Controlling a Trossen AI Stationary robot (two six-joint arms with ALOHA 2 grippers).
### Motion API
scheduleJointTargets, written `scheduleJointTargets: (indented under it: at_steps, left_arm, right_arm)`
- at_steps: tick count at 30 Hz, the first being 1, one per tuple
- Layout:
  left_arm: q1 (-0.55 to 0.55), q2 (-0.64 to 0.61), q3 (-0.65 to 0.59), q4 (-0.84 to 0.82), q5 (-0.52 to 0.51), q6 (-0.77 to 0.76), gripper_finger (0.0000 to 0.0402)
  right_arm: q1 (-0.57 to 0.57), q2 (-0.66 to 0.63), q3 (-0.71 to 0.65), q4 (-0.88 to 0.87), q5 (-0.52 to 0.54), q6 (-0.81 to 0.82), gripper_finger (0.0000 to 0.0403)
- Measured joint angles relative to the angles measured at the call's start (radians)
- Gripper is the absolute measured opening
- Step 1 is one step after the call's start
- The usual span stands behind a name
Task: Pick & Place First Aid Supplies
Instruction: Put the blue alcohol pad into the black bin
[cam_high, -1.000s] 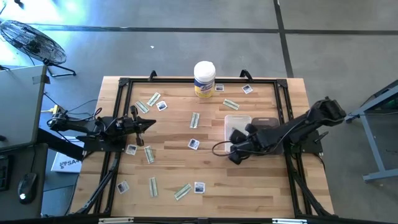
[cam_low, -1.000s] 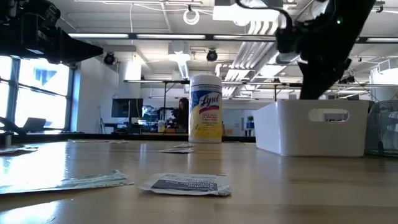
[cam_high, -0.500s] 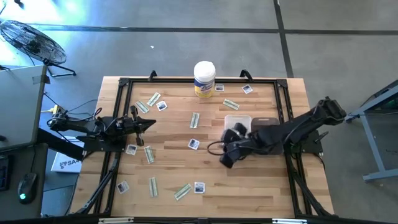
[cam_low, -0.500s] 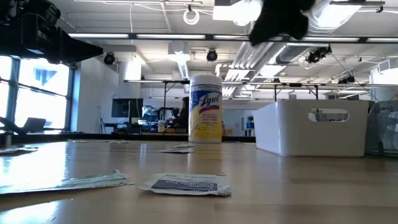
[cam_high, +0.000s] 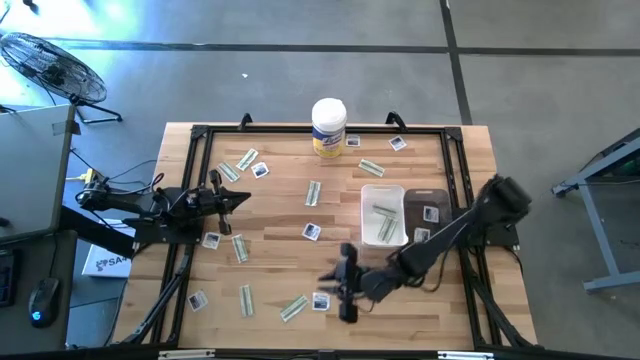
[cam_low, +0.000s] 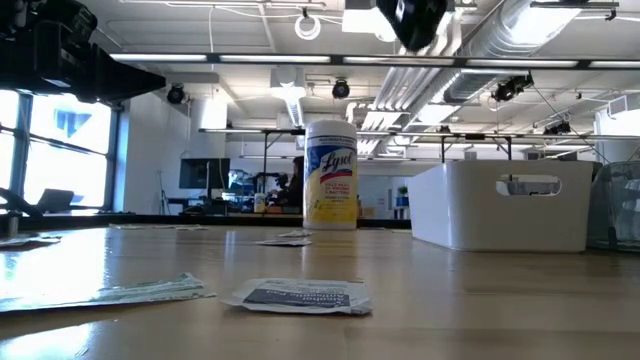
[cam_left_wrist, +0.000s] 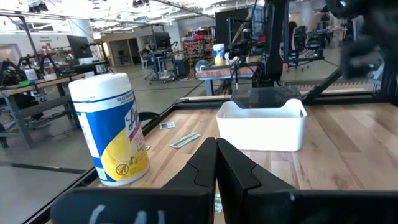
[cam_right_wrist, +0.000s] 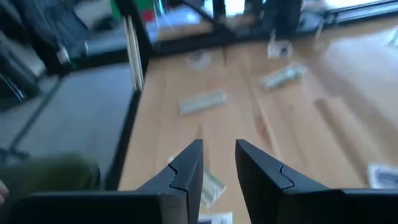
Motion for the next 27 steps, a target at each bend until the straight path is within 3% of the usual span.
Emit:
scheduleJointTargets:
  at_steps: [5,11,15,27]
  left_arm:
    - [0.0,0.0,0.0,0.0,0.0,0.0,0.0001]
    - [0.0,0.0,0.0,0.0,0.0,0.0,0.0001]
    - [0.0,0.0,0.0,0.0,0.0,0.0,0.0001]
    - [0.0,0.0,0.0,0.0,0.0,0.0,0.0001]
  right_arm:
    - [0.026,0.144,0.086,-0.032,-0.021,0.002,0.0087]
    - [0.056,0.259,0.252,-0.328,-0.057,0.065,0.0088]
    - [0.069,0.3,0.326,-0.428,-0.09,0.072,0.0088]
    - [0.053,0.343,0.247,-0.43,-0.159,0.11,0.0088]
